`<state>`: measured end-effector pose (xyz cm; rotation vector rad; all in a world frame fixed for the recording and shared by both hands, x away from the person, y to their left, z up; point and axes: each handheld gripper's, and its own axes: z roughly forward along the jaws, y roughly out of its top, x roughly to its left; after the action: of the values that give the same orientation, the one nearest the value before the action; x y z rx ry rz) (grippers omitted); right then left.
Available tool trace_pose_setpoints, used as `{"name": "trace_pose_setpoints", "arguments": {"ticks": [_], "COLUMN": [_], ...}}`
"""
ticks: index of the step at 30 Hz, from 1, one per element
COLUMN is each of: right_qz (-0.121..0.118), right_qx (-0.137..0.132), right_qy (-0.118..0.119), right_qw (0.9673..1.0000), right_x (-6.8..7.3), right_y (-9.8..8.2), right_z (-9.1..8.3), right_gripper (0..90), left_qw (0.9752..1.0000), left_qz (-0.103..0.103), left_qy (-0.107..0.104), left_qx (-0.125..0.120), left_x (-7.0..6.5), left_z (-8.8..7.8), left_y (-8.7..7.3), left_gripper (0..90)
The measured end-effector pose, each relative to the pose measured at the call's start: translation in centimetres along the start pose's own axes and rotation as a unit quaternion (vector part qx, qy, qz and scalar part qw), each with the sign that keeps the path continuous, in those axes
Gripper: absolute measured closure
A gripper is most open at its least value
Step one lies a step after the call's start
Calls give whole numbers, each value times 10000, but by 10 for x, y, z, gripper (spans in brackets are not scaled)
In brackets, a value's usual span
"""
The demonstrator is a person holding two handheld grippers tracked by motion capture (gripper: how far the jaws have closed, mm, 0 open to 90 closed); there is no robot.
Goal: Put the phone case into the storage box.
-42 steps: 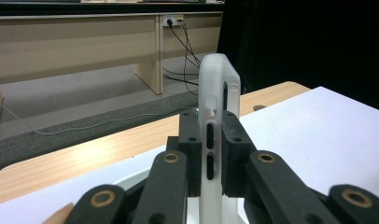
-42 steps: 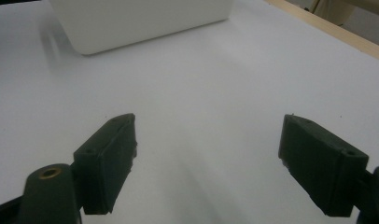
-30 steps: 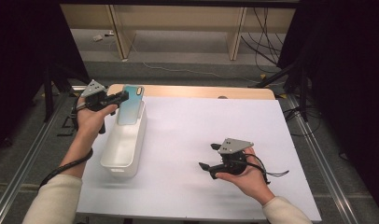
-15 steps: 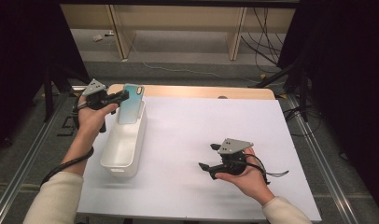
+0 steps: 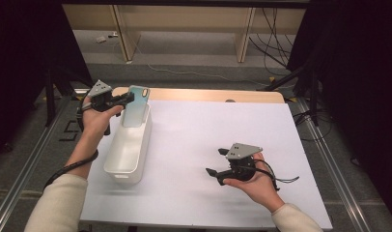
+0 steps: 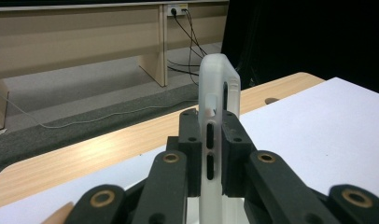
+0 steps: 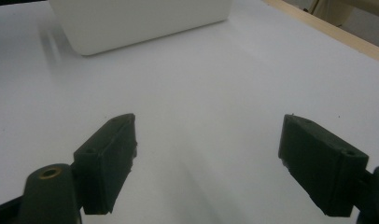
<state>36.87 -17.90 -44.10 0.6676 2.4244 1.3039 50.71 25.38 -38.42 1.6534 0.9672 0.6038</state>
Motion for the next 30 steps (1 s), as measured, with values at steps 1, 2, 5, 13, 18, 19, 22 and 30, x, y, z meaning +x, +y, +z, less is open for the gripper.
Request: {"name": "trace_pose_setpoints", "arguments": {"ticks": [1, 2, 5, 13, 18, 19, 22, 30], "right_qz": [-5, -4, -1, 12, 25, 23, 24, 15], "right_qx": [-3, -2, -2, 14, 27, 27, 22, 32], "right_qy": [3, 5, 4, 21, 31, 29, 32, 47], "right_qw": [10000, 10000, 10000, 10000, 10000, 10000, 10000, 10000], "right_x": [0, 0, 0, 0, 0, 0, 0, 0], "right_y": [0, 0, 0, 0, -1, -1, -1, -1], "right_z": [0, 0, 0, 1, 1, 2, 1, 2], "right_gripper": [204, 204, 204, 204, 204, 204, 204, 204], "left_qw": [10000, 10000, 10000, 10000, 9999, 9999, 9999, 9997], "left_qz": [0, -7, 6, 0, 20, 15, 0, 65], "left_qy": [2, 7, 15, 15, 40, 41, 51, 90], "left_qx": [4, 14, 50, 73, 114, 122, 139, 205], "left_x": [1, 1, 2, 2, 4, 5, 5, 5], "left_z": [1, 1, 3, 8, 10, 11, 13, 17], "left_y": [0, -1, -1, -1, -1, -1, -2, -2], "left_gripper": [812, 812, 812, 812, 812, 812, 812, 811]}}
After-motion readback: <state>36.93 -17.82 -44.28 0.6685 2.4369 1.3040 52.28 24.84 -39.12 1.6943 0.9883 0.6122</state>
